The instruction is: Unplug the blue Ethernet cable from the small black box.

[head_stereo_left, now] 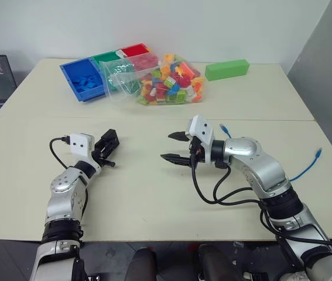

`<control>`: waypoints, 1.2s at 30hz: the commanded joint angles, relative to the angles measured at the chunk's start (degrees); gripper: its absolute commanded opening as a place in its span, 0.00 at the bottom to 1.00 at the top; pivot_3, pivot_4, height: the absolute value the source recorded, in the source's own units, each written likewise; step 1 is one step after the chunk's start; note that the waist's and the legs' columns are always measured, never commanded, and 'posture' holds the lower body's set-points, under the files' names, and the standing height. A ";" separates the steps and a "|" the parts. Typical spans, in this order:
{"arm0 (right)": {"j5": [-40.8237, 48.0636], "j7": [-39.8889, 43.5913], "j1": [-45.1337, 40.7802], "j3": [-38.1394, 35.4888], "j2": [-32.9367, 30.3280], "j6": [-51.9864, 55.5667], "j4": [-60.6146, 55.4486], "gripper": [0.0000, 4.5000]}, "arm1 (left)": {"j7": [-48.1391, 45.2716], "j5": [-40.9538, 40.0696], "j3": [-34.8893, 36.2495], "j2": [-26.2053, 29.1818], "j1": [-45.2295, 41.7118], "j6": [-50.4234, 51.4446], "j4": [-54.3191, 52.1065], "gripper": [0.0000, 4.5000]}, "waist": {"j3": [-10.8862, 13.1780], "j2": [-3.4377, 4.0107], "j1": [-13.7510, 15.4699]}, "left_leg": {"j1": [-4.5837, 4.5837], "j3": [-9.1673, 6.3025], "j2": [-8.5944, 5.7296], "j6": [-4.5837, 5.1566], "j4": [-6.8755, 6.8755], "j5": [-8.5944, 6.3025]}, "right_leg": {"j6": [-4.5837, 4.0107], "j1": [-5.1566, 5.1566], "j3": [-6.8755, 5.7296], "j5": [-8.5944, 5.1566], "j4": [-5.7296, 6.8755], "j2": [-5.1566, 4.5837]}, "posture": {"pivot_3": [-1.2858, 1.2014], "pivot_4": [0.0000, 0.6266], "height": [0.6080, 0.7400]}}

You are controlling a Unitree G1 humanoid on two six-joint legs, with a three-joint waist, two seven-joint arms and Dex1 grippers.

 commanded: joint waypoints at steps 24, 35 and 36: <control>1.63 2.82 6.61 -3.31 -7.73 2.60 -9.21 0.77 | -0.36 -4.87 3.46 10.61 21.22 24.60 -36.09 0.99 | 0.00 -0.01 -0.19 | 0.02 -0.09 0.05 0.00 -0.04 0.00 | -0.01 0.01 0.02 -0.01 -0.01 -0.04 | 0.52 0.24 1.00; 8.75 13.65 7.55 -14.05 -20.74 2.10 -5.84 0.77 | -12.85 -12.78 12.36 24.53 24.28 31.50 -42.42 0.99 | 0.00 0.00 -0.11 | 0.13 0.01 0.04 0.01 -0.08 -0.01 | 0.02 0.08 0.02 -0.04 -0.06 0.02 | 0.52 0.24 1.00; 9.08 13.78 7.33 -14.54 -21.23 2.47 -5.34 0.77 | -13.66 -13.43 12.55 25.16 24.11 32.15 -42.28 0.99 | 0.00 -0.01 -0.12 | 0.13 0.03 0.04 0.01 -0.07 -0.01 | 0.01 0.08 0.04 -0.04 -0.06 0.02 | 0.52 0.24 1.00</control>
